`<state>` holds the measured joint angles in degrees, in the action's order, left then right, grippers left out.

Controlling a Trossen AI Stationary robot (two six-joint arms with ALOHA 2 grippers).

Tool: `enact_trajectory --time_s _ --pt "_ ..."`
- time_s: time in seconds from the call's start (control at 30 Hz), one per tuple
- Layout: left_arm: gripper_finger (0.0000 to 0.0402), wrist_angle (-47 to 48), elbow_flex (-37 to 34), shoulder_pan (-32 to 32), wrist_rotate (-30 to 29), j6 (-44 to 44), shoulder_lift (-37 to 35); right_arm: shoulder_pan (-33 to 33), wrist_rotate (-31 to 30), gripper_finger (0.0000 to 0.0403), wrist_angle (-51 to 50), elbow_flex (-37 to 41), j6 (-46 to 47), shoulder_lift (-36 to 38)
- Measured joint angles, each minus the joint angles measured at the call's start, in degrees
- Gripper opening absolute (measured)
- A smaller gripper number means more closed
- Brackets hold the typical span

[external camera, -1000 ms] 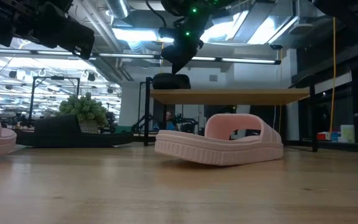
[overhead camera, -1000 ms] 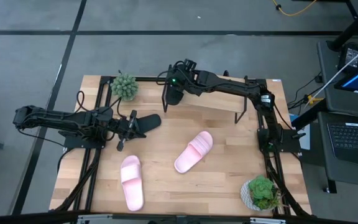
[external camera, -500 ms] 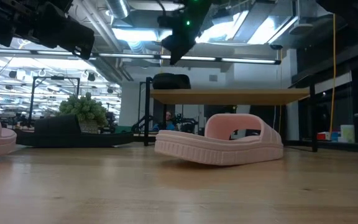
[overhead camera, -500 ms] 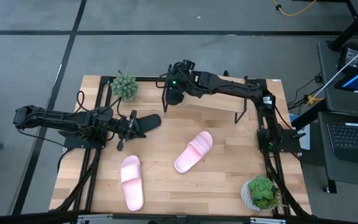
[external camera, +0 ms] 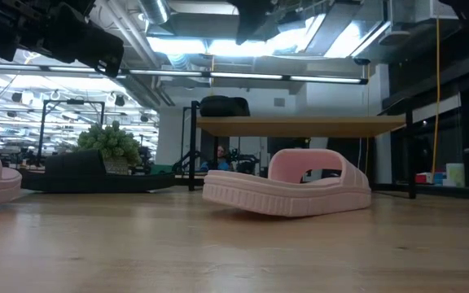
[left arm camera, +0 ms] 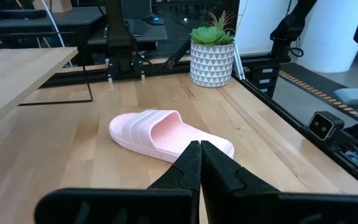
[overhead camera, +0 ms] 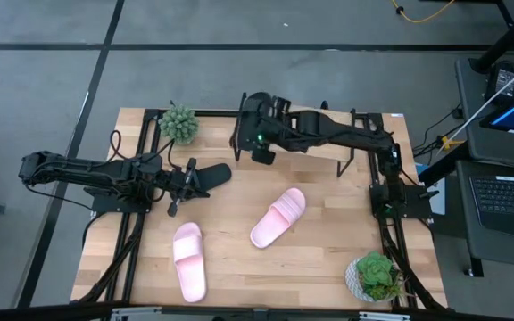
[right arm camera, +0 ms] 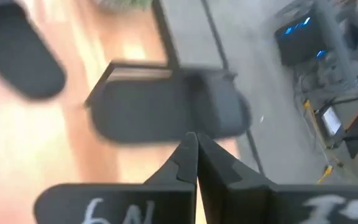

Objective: Pick and place slides into the shelf
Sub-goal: Put the black slide on the shelf

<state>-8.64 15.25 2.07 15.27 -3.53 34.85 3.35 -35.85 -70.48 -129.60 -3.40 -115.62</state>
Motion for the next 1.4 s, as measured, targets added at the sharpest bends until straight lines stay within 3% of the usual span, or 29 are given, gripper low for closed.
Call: enact_trajectory --time_s 0.2,0.4,0.53,0.73,0.9,1.17,1.4 --pt "0.0000 0.19 0.00 -0.04 0.43 -0.02 0.00 -4.84 -1.73 0.0003 0.50 7.57 5.98 0.73" --pt "0.0000 0.40 0.00 -1.03 0.70 -0.02 0.00 -9.53 -2.42 0.0002 13.61 24.64 9.45 6.63" --pt "0.0000 0.39 0.00 -2.18 0.70 -0.04 -0.02 -13.18 -0.24 0.0002 27.63 39.91 12.26 14.21" --pt "0.0000 -0.07 0.00 -3.30 -0.10 0.30 0.00 -19.67 1.86 0.0001 56.99 65.87 11.88 25.02" --pt "0.0000 -0.27 0.00 -3.67 -1.09 3.90 -0.02 -25.47 2.57 0.0001 76.07 81.63 11.03 30.60" --pt "0.0000 -0.64 0.00 -3.74 -6.00 10.81 0.00 -32.06 2.61 0.0002 96.86 95.36 7.63 32.80" --pt "0.0000 -1.08 0.00 -3.76 -6.75 10.92 0.02 -34.95 2.55 0.0004 104.62 99.88 7.21 32.82"
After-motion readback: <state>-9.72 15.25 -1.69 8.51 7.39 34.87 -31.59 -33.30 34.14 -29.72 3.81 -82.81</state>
